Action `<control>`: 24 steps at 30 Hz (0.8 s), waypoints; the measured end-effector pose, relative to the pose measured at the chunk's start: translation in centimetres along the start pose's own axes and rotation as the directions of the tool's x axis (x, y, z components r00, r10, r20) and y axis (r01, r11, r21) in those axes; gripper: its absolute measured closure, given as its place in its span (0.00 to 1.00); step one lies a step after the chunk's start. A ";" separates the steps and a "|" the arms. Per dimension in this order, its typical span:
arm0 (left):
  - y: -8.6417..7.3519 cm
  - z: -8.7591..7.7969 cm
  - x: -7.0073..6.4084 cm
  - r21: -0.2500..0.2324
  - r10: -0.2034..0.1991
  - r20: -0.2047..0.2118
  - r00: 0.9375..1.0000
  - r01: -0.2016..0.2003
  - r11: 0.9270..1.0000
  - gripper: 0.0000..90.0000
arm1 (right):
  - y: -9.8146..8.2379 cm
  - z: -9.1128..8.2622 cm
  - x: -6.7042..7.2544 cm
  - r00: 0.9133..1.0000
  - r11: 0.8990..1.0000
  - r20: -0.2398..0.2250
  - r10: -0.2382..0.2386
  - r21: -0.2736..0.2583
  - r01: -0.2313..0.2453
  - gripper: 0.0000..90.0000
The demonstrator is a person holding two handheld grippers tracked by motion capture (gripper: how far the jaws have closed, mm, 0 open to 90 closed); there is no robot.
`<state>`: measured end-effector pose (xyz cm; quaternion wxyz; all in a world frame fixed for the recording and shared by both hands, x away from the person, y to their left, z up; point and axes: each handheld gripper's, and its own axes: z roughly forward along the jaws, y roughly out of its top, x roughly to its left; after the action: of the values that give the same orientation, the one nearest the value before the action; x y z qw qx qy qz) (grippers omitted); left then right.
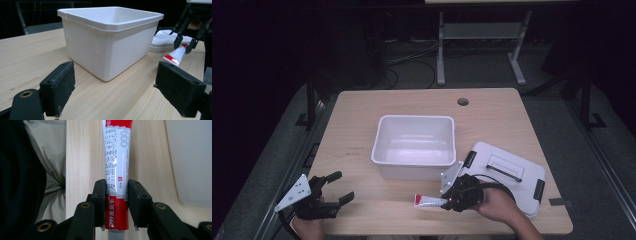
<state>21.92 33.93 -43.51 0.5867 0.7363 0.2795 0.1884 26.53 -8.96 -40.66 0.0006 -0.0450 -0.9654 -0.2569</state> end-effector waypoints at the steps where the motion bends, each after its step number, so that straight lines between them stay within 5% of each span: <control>1: 0.0 0.0 0.0 0.000 0.000 0.000 1.000 0.000 1.000 0.17 | 0.2 -0.2 0.0 1.000 1.000 0.003 -0.005 -0.001 0.005 0.76; 24: 0.0 -0.1 0.0 -0.008 0.001 -0.001 1.000 -0.001 1.000 0.17 | 3.5 -3.9 -0.3 0.999 0.999 0.008 -0.047 -0.010 0.047 0.76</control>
<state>21.86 33.99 -43.45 0.5893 0.7341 0.2786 0.1902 27.05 -7.89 -35.55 -0.0096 -0.0231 -0.9649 -0.2614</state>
